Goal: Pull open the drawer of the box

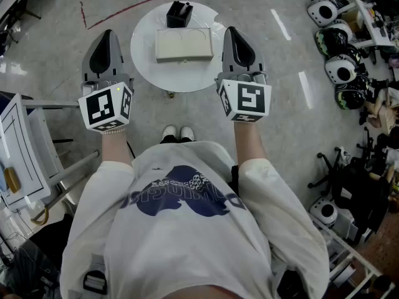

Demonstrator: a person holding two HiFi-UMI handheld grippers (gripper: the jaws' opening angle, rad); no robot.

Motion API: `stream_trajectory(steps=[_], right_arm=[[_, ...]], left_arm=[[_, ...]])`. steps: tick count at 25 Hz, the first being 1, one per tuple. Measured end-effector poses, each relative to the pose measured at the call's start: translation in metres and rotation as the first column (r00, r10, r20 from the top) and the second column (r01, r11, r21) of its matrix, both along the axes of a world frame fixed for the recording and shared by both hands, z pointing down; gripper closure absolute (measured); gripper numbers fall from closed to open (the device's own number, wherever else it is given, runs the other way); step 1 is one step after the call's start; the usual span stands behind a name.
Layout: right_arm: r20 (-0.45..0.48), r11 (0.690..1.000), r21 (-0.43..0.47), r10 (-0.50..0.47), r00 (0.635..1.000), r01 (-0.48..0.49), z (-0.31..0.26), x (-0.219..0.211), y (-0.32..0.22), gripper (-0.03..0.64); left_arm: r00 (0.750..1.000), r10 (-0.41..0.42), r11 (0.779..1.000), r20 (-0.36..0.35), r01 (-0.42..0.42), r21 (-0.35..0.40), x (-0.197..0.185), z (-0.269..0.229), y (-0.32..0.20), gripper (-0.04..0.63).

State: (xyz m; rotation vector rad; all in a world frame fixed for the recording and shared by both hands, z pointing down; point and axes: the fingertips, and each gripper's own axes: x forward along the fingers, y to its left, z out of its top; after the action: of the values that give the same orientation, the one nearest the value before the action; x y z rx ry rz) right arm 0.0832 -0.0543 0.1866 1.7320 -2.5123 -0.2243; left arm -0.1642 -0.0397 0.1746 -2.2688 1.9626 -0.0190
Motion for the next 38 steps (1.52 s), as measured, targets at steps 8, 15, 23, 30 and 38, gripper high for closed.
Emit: stream_trajectory(steps=[8,15,23,30,38], right_arm=[[-0.022,1.000,0.007,0.004,1.000,-0.003,-0.003,0.002,0.007,0.620],[-0.057,1.000,-0.006,0.001,0.998,-0.001,0.002,0.001,0.014,0.620],[0.327,0.989,-0.137,-0.010,0.945,0.058,0.008,0.031,0.015,0.620],[0.433,0.989,-0.144,0.030,0.901,0.036,0.001,0.079,0.027,0.524],[0.393,0.984,-0.179,0.053,0.918,0.019,0.018,0.104,0.041,0.405]], left_arm=[[1.000,-0.001,1.000,0.001,0.001,-0.001,0.001,-0.002,0.007,0.588],[1.000,-0.001,1.000,-0.004,0.001,-0.005,0.002,-0.002,0.014,0.588],[0.995,0.026,0.995,-0.101,-0.035,-0.090,-0.006,0.010,0.021,0.588],[0.981,-0.023,0.991,-0.191,-0.003,-0.136,-0.042,0.005,0.034,0.586],[0.978,-0.032,0.974,-0.206,-0.016,-0.227,-0.029,0.038,0.049,0.440]])
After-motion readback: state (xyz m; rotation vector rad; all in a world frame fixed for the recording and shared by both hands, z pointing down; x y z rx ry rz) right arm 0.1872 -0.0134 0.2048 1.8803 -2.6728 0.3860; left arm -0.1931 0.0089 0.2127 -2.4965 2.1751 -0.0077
